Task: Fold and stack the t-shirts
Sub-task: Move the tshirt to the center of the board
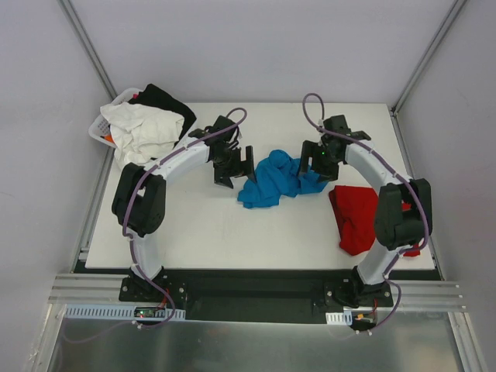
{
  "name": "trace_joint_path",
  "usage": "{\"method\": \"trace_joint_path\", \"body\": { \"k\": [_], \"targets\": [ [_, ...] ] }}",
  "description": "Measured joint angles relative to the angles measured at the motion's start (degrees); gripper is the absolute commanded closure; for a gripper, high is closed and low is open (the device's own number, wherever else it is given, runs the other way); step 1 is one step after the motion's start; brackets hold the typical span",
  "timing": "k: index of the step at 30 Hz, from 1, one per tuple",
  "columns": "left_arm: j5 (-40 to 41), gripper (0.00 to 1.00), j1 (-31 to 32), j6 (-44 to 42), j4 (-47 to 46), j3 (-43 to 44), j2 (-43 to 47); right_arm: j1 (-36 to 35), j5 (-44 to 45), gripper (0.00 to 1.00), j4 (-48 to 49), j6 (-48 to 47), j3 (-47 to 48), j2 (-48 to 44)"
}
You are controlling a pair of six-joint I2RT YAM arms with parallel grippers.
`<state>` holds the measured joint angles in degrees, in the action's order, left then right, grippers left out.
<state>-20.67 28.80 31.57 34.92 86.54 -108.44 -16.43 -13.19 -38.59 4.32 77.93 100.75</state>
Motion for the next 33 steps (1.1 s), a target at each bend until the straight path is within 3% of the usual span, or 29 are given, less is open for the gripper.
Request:
{"method": "trace_joint_path", "body": {
  "k": [10,21,24,25,26,28,33],
  "targets": [
    [4.13,0.12,0.35,2.69,-1.11,-7.80,0.07,6.69,-1.01,0.20,2.12,3.50,-4.24,-13.27],
    [2.58,0.23,3.56,3.61,-8.90,-7.15,-4.83,8.59,-2.75,0.20,1.20,5.88,-4.57,-17.09],
    [0.94,0.66,3.78,3.78,-9.68,-4.85,-7.32,8.61,-2.71,0.20,0.66,5.90,-4.57,-18.51],
    [1.11,0.90,3.78,3.85,-10.10,-4.68,-7.41,8.63,-2.71,0.20,0.48,5.90,-4.57,-18.88],
    [0.85,0.95,3.78,3.89,-10.49,-4.63,-7.41,8.63,-2.69,0.20,0.28,5.90,-4.59,-19.37],
    [0.61,0.97,3.78,3.65,-10.75,-4.63,-7.39,8.63,-2.64,0.20,0.00,5.81,-4.70,-20.24],
    [1.70,0.80,3.78,3.61,-9.27,-4.68,-3.98,8.63,-2.82,0.20,-0.02,5.66,-6.23,-20.63]
  ]
}}
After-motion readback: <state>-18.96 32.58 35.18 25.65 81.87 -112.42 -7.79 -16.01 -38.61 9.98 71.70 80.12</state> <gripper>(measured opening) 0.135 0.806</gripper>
